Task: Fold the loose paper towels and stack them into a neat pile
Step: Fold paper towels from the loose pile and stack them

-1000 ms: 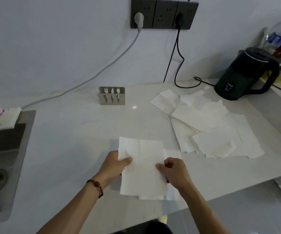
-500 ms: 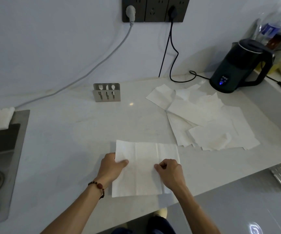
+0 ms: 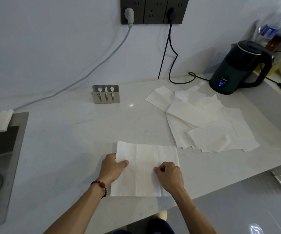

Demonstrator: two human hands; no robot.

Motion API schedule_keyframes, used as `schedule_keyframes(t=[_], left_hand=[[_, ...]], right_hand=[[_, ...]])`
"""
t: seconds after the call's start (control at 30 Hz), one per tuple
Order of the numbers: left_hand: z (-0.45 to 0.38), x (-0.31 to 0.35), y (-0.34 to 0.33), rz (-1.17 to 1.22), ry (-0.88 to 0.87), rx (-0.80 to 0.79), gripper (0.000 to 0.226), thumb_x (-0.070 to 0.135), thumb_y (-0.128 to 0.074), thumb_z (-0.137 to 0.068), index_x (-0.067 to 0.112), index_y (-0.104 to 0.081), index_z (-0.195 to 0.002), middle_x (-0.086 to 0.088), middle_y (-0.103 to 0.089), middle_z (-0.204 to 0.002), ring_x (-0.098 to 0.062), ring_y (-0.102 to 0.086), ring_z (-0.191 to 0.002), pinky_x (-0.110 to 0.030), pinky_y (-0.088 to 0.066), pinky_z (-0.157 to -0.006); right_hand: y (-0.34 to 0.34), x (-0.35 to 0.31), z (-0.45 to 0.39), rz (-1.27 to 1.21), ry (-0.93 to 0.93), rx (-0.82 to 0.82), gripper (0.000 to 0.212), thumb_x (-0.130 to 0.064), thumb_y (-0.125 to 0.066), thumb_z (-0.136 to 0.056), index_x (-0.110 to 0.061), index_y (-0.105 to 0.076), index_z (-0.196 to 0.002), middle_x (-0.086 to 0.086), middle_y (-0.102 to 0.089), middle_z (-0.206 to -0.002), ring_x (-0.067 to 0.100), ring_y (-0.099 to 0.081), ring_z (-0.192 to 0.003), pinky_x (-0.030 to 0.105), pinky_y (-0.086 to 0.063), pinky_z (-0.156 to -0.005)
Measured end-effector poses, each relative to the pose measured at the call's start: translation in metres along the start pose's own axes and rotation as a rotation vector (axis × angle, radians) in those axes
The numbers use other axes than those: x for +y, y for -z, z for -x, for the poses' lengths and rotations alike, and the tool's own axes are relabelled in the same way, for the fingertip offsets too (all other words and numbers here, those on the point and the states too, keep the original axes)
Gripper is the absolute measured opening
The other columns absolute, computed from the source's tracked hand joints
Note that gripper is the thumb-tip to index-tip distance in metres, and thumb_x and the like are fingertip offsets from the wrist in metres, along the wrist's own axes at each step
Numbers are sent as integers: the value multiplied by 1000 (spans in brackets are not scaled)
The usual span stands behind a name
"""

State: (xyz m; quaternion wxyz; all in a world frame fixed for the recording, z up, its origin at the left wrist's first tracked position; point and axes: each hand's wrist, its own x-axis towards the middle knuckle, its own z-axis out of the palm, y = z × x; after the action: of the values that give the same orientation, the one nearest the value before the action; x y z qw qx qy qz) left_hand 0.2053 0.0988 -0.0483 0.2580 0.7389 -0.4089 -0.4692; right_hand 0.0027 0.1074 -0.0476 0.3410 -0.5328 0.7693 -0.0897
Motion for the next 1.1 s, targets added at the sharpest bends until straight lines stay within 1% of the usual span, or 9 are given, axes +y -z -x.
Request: schedule_keyframes(t=[0.2, 0.3, 0.4, 0.47, 0.57, 0.63, 0.7, 0.9, 1.1], left_hand=[[-1, -3, 0, -37, -18, 19, 4, 18, -69, -85, 15, -68, -85, 0, -73, -82, -14, -69, -75, -33, -59, -70], [0, -4, 0, -291, -76, 189, 34, 27, -70, -82, 14, -57, -111, -2, -65, -103, -15, -64, -83, -36, -54, -66], [4, -4, -6, -595, -398, 330, 56, 30, -66, -85, 13, -46, -134, -7, -51, -127, -25, -54, -113, -33, -51, -78], [5, -4, -17, -736, -676, 194, 53, 35, -61, -86, 14, -51, -134, -9, -53, -133, -28, -48, -125, -37, -45, -98], [6, -6, -34, -1014, -877, -167, 64, 52, -41, -93, 23, -31, -150, 0, -24, -159, -24, -11, -149, -42, -6, -120], [6, -8, -41, -1142, -840, -355, 71, 59, -34, -95, 28, -10, -154, 7, 3, -162, -21, 14, -149, -48, 11, -119], [4, -8, -42, -1164, -750, -415, 77, 63, -34, -94, 32, 0, -154, 7, 14, -161, -21, 22, -147, -50, 14, -118], [-7, -1, -38, -1173, -681, -407, 88, 70, -41, -88, 34, 6, -154, 7, 18, -161, -19, 23, -146, -53, 12, -118], [-10, 4, -39, -1143, -664, -386, 93, 72, -44, -84, 34, 6, -153, 7, 17, -161, -18, 22, -147, -54, 12, -117]], right_hand=[[-1, 0, -2, 47, 10, 26, 26, -35, -59, -92, -20, -55, -70, -6, -57, -65, 9, -53, -58, 20, -35, -48], [0, 0, -2, 52, 23, 29, 27, -36, -60, -91, -20, -55, -71, -6, -57, -65, 10, -53, -58, 21, -35, -49], [3, 3, -4, -18, 36, 50, 24, -37, -61, -90, -19, -58, -75, -5, -59, -68, 10, -54, -60, 22, -42, -52], [9, 8, -6, -66, 45, 142, 18, -37, -63, -89, -19, -62, -86, -5, -62, -77, 10, -58, -67, 26, -52, -62], [18, 19, -11, -25, -2, 262, 37, -33, -67, -86, -17, -56, -118, 1, -57, -115, 18, -54, -102, 32, -50, -83], [21, 23, -13, -12, -45, 246, 55, -28, -70, -83, -16, -47, -132, 5, -44, -133, 25, -43, -121, 37, -45, -94], [21, 22, -13, -23, -57, 217, 62, -20, -70, -82, -14, -42, -137, 8, -38, -138, 28, -41, -124, 39, -44, -99], [30, 8, -30, -407, -161, 103, 68, -4, -68, -80, -14, -37, -140, 12, -56, -126, 29, -58, -107, 40, -50, -92], [43, -3, -34, -595, -92, -52, 51, -12, -75, -70, -15, -61, -119, 8, -66, -108, 22, -65, -95, 39, -57, -85]])
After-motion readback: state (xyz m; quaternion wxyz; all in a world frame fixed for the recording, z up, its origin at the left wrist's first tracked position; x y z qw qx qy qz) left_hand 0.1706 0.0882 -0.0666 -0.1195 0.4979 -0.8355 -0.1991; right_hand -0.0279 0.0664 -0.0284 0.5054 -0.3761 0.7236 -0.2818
